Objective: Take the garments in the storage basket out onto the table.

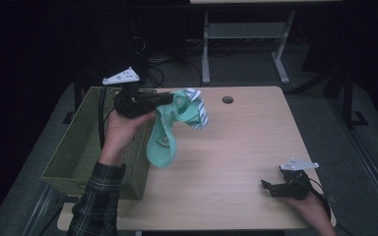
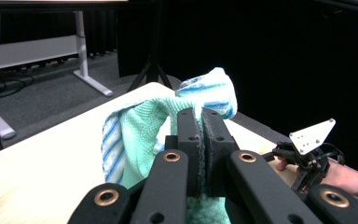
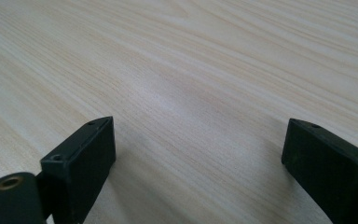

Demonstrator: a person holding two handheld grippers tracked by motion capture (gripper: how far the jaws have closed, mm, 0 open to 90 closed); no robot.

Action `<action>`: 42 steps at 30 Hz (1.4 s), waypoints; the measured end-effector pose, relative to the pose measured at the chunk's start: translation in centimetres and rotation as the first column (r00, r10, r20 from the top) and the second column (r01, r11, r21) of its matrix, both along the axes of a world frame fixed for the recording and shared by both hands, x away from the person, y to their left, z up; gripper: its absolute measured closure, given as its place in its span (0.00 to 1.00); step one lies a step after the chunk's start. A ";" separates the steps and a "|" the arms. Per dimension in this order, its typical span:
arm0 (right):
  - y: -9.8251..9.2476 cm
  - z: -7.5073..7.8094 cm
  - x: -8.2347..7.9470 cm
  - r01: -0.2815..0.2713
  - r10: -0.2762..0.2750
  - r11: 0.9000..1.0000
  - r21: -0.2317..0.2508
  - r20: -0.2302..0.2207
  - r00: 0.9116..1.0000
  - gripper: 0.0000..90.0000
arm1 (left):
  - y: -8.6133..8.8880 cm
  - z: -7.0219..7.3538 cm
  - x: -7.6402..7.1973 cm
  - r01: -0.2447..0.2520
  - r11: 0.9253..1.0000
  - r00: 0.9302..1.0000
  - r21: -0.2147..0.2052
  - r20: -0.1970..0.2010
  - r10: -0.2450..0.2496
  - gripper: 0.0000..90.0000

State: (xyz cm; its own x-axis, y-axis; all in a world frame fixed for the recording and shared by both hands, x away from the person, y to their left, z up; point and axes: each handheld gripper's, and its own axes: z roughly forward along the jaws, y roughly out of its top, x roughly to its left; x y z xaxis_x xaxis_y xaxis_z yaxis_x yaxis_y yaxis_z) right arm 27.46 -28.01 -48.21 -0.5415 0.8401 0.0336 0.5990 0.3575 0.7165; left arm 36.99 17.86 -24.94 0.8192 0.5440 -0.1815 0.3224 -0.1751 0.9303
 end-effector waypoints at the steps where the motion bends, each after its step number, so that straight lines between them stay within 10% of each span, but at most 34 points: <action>1: 0.0 0.0 0.0 0.000 0.000 1.000 0.000 0.000 1.000 0.10 | -0.2 -0.1 0.0 0.001 1.000 1.000 0.004 0.001 -0.001 0.97; 42: 0.0 0.0 0.0 -0.003 0.003 1.000 -0.004 0.002 1.000 0.10 | -10.2 -8.3 0.0 0.098 0.985 0.993 0.145 -0.075 -0.087 0.97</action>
State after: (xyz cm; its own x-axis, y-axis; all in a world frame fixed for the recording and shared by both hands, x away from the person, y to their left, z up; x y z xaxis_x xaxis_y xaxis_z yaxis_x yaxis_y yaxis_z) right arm 27.47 -28.04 -48.22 -0.5439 0.8387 0.0292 0.5965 0.3619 0.7164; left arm 37.03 7.67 -33.27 0.8558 0.4915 -0.1614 0.3600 -0.3417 0.8681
